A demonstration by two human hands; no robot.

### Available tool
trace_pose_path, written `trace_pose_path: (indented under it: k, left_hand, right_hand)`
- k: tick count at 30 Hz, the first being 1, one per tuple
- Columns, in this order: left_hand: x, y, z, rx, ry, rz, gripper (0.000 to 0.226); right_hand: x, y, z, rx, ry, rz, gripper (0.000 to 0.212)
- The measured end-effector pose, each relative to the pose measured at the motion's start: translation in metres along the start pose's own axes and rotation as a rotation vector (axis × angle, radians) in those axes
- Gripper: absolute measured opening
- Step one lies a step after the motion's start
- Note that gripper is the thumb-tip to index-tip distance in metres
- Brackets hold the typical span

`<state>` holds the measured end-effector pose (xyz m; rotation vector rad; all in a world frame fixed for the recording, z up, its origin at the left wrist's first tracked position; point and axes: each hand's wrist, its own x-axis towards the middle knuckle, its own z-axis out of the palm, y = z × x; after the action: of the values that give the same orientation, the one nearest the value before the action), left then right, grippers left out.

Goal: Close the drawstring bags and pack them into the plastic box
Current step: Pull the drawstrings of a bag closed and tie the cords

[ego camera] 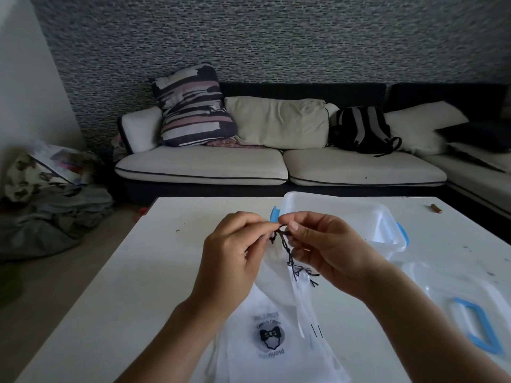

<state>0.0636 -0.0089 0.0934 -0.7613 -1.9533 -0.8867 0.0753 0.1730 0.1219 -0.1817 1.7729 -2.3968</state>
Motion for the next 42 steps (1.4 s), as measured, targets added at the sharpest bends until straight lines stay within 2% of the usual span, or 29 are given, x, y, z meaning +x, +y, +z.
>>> trace_pose_path:
  k: [3, 8, 10, 14, 18, 21, 25, 28, 31, 32, 34, 36, 39, 42]
  left_hand:
    - [0.001, -0.002, -0.002, -0.016, -0.010, -0.021, 0.018]
    - [0.002, -0.003, -0.001, -0.047, -0.065, -0.044, 0.019]
    - [0.002, -0.002, 0.001, -0.054, -0.090, -0.019, 0.020]
    - [0.002, -0.001, 0.003, -0.016, -0.111, 0.018, 0.019]
    - [0.003, 0.000, 0.005, 0.001, -0.130, 0.041, 0.018]
    - [0.001, 0.000, 0.007, 0.005, -0.134, 0.068, 0.018]
    - [-0.002, 0.003, 0.009, 0.000, -0.133, 0.086, 0.018]
    - [0.001, 0.005, 0.008, 0.003, -0.119, 0.099, 0.019]
    - [0.005, 0.004, 0.008, 0.026, -0.095, 0.103, 0.021]
    - [0.006, 0.004, 0.008, 0.031, -0.089, 0.102, 0.021]
    - [0.007, 0.002, 0.007, 0.039, -0.080, 0.093, 0.020]
    - [0.007, 0.001, 0.006, 0.020, -0.091, 0.071, 0.021]
    - [0.007, 0.002, 0.006, -0.173, -0.153, -0.067, 0.019]
    - [0.007, 0.005, 0.003, -0.391, -0.222, -0.290, 0.020]
  right_hand:
    - [-0.001, 0.000, 0.001, -0.088, -0.058, -0.045, 0.027]
    - [0.003, 0.002, -0.002, -0.057, 0.049, -0.146, 0.025]
    - [0.004, 0.005, -0.001, 0.034, 0.059, -0.096, 0.022]
    - [0.004, 0.010, 0.005, 0.292, 0.009, 0.139, 0.024]
    - [0.003, 0.001, -0.002, 0.253, -0.032, 0.221, 0.032]
    - [0.002, -0.002, -0.006, 0.184, -0.064, 0.264, 0.014]
    - [0.001, -0.002, -0.006, 0.111, -0.035, 0.267, 0.019]
    - [-0.001, -0.006, -0.003, 0.155, -0.020, 0.290, 0.019]
    - [-0.001, -0.009, -0.004, 0.306, -0.069, 0.309, 0.013]
    - [-0.001, -0.008, -0.004, 0.381, -0.094, 0.304, 0.015]
    - [-0.002, -0.008, -0.007, 0.464, -0.098, 0.287, 0.040]
    - [-0.005, -0.010, -0.009, 0.286, -0.082, 0.208, 0.043]
    - [-0.009, -0.011, -0.008, -0.194, -0.074, 0.064, 0.043]
    - [-0.011, -0.011, -0.001, -0.533, -0.023, -0.041, 0.023]
